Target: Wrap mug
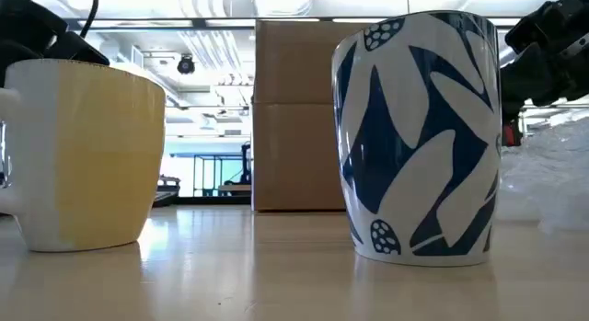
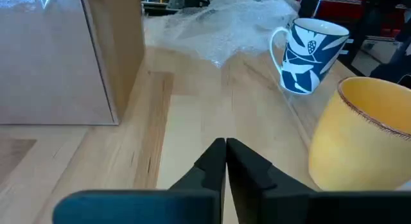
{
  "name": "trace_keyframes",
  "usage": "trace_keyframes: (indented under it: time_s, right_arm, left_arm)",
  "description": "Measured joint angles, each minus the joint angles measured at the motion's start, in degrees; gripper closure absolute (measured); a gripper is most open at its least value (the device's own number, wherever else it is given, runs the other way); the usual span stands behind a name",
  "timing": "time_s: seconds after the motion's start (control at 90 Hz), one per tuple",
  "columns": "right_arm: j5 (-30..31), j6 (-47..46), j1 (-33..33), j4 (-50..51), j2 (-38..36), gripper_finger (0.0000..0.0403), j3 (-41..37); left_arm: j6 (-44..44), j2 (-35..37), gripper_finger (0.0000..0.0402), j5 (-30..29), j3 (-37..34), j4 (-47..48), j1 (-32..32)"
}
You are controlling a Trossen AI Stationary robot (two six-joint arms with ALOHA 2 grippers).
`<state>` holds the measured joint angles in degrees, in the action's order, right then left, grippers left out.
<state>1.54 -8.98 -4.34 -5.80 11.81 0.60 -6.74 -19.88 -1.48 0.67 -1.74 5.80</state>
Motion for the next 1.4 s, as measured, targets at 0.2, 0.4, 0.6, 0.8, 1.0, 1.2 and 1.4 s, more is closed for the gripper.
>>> trace_keyframes:
  time_s: [0.2, 0.4, 0.6, 0.8, 1.0, 1.2, 1.4]
  right_arm:
    - [0.0, 0.0, 0.0, 0.0, 0.0, 0.0401, 0.0]
    - [0.0, 0.0, 0.0, 0.0, 0.0, 0.0401, 0.0]
    - [0.0, 0.0, 0.0, 0.0, 0.0, 0.0401, 0.0]
    - [0.0, 0.0, 0.0, 0.0, 0.0, 0.0401, 0.0]
    - [-0.3, -4.7, 0.0, -1.6, 0.0, 0.0401, 0.0]
    - [0.2, -13.2, 0.0, -2.9, 0.0, 0.0401, 0.0]
    - [1.9, -13.6, 0.0, -7.4, 0.0, 0.0401, 0.0]
  left_arm:
    - [0.0, 0.0, 0.0402, 0.0, 0.0, 0.0, 0.0]
    - [0.0, 0.0, 0.0402, 0.0, 0.0, 0.0, 0.0]
    - [0.0, 0.0, 0.0402, 0.0, 0.0, 0.0, 0.0]
    - [0.0, 0.0, 0.0402, 0.0, 0.0, 0.0, 0.0]
    - [0.0, 0.0, 0.0402, 0.0, 0.0, 0.0, 0.0]
    - [0.0, 0.0, 0.0402, -0.8, 0.0, -8.2, 0.0]
    - [0.0, 0.0, 0.0402, -0.9, 0.0, -26.4, 0.0]
